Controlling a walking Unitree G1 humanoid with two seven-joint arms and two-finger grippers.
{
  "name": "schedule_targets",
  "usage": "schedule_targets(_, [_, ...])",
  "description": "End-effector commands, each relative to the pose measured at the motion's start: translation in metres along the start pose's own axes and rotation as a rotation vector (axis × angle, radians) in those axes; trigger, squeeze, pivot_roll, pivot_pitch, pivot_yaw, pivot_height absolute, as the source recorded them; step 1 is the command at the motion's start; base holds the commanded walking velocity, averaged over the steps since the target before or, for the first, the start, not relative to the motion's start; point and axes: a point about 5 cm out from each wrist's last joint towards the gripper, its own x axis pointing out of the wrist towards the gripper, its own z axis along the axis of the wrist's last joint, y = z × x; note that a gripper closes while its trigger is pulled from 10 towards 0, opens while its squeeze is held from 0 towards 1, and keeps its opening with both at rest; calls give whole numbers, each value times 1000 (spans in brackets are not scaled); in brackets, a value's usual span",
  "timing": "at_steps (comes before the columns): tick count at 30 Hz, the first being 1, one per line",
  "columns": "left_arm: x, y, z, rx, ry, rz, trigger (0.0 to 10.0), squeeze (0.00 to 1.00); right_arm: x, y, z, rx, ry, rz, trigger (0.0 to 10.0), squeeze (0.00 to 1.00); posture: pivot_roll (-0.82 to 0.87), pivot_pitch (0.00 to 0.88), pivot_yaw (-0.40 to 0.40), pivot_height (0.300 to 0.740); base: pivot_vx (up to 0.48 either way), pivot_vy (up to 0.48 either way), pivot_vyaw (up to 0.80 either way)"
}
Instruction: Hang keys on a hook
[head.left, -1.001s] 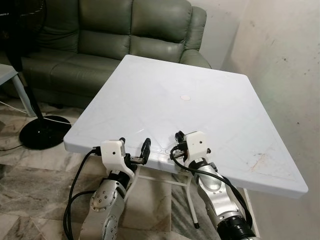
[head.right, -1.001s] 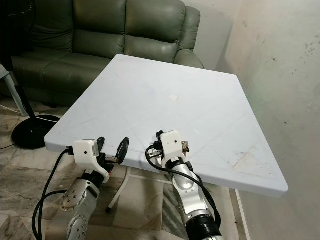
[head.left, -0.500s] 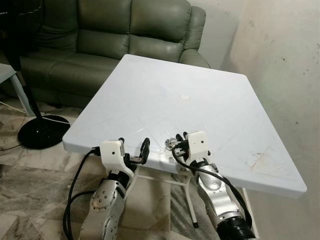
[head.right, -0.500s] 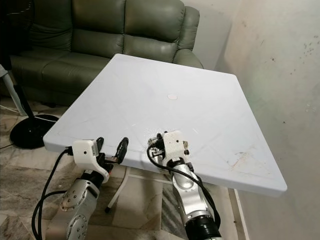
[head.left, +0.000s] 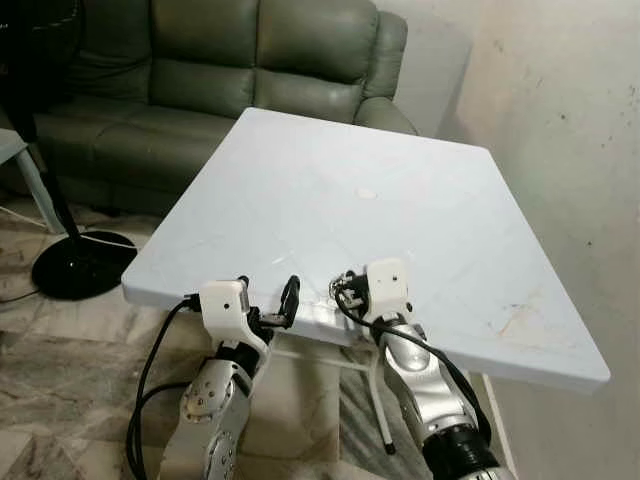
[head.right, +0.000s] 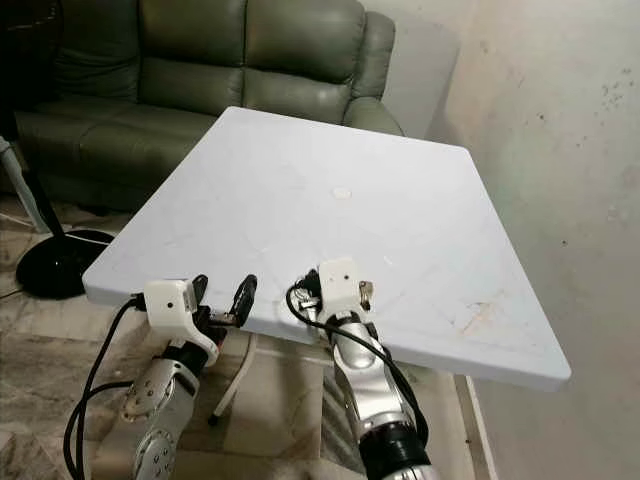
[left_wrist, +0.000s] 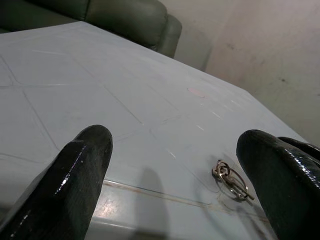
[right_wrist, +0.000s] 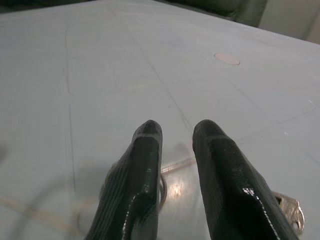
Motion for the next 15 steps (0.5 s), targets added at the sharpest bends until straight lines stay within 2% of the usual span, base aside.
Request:
schedule_targets(1, [3,-14,2,-47,-15,-20,10000,0,3,-1,-4,2,50,-21,10000,0,44,61,-138,740,0,0,0])
schedule_targets(4, [3,-14,2,-47,-15,-20,10000,0,4,3,-2,37,32,2,10000,0,45,60,-138,740,0,0,0])
schedule_targets(5, [3,-15,2,-47,-15,-20,10000,0,4,3,-1,39,34,2,10000,1000,49,61,-140,740,0,0,0])
schedule_targets(8, [3,-14,2,-47,-16,-17,10000,0,3,5,0,49,24,26,10000,1000,51,61,-142,740,0,0,0])
schedule_targets(9, [2,-14,2,-48,-16,-15,10000,0,3,4,-2,4,38,-1,10000,1000,51,61,-142,740,0,0,0])
schedule_targets(12, [2,-14,2,-49,-16,-14,10000,0,1,6,-3,25,39,28,10000,1000,51,60,-144,740,0,0,0])
schedule_targets(14, [2,-14,2,-49,-16,-14,10000,0,1,7,-6,-35,61,37,10000,1000,49,60,-144,740,0,0,0])
schedule_targets(15, [2,-14,2,-49,-16,-14,10000,0,1,7,-6,-35,61,37,10000,1000,49,60,-144,740,0,0,0])
